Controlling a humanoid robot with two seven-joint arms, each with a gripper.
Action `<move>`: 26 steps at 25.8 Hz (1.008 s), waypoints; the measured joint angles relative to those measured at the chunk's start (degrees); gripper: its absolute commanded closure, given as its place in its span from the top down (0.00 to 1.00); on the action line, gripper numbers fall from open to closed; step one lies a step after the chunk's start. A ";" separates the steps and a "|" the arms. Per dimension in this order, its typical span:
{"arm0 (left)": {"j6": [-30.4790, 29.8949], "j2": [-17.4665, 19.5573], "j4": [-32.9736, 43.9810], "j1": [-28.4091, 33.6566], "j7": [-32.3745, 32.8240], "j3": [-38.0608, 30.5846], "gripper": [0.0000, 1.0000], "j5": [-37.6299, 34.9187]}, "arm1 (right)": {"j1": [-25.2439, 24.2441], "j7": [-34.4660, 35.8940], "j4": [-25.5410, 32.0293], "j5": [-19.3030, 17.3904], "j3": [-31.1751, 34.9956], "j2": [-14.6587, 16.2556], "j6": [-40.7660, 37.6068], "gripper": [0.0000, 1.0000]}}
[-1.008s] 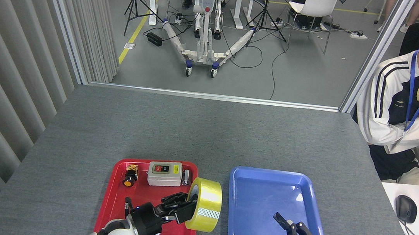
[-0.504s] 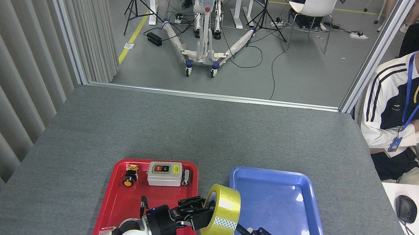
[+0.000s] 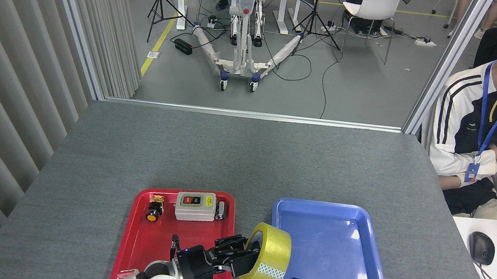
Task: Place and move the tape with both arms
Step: 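Carry the tape toward the right gripper and grasp it with the right gripper, then release the left gripper and move the tape into the blue tray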
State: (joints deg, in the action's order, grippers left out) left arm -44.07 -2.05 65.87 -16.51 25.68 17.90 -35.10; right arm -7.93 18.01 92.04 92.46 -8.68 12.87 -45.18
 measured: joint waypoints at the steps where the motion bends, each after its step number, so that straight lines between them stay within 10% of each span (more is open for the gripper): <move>1: 0.24 0.01 0.05 0.00 -0.14 0.30 0.82 -0.01 | -0.01 0.08 -0.02 0.11 0.00 -0.10 0.00 0.00; 12: 0.00 0.19 -0.20 0.00 -0.24 -0.87 0.99 1.30 | 1.10 0.70 0.05 1.43 0.84 -0.18 0.05 0.00; 26: -0.95 2.36 -4.09 0.52 -1.51 -28.06 0.99 -1.57 | 1.21 3.40 0.04 1.58 5.94 1.77 1.34 0.00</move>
State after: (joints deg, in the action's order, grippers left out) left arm -45.02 0.30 61.78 -15.98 24.17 -10.15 -36.67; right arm -6.72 21.41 92.08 94.04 -2.73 14.64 -43.84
